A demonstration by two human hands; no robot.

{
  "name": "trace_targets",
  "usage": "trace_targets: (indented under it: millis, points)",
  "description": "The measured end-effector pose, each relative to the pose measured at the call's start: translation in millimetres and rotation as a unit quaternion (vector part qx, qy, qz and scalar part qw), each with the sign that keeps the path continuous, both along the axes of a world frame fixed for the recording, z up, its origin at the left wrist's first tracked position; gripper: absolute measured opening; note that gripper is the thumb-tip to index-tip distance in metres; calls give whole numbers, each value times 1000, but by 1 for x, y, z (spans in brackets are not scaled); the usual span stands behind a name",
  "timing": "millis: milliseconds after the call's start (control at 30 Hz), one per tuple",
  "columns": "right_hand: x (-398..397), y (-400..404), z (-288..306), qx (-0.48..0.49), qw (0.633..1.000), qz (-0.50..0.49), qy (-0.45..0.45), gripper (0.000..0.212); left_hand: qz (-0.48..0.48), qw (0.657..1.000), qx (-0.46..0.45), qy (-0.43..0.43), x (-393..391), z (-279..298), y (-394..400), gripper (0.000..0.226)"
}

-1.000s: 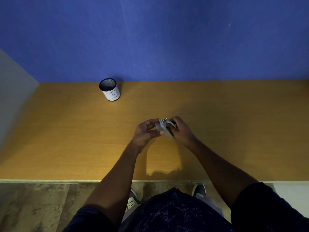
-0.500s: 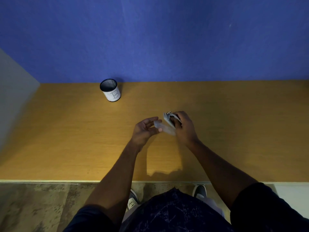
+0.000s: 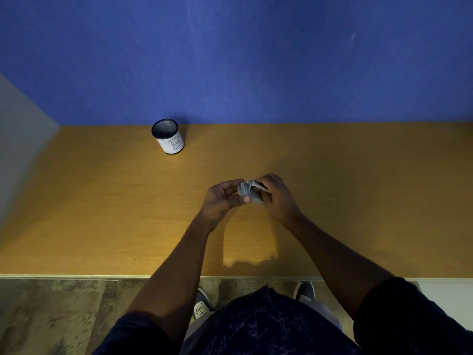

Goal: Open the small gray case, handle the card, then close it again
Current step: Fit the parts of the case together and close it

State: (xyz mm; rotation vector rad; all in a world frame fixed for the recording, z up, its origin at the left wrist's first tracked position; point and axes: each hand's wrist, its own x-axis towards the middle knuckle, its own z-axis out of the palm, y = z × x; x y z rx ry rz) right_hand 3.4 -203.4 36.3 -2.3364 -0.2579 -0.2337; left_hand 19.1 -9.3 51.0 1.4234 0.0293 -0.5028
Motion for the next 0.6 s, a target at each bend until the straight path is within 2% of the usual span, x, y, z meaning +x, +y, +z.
trace_targets:
  millis: [67,200,333,600]
  points:
    - [-1,2,1,6,1000,0,8,24,-7,1000,0,-5,0,2,-1,58]
    - [0,6,5,-2,1000,11,15,33,-5,1000,1,-11,-2,4,-5,56]
    - [3,2,4,-3,1000,-3,11,21,22,1000,-13,5,-2,5,-2,55]
    - [3,2,4,11,1000,-7,-4,19,23,1000,-18,5,0,6,-1,57]
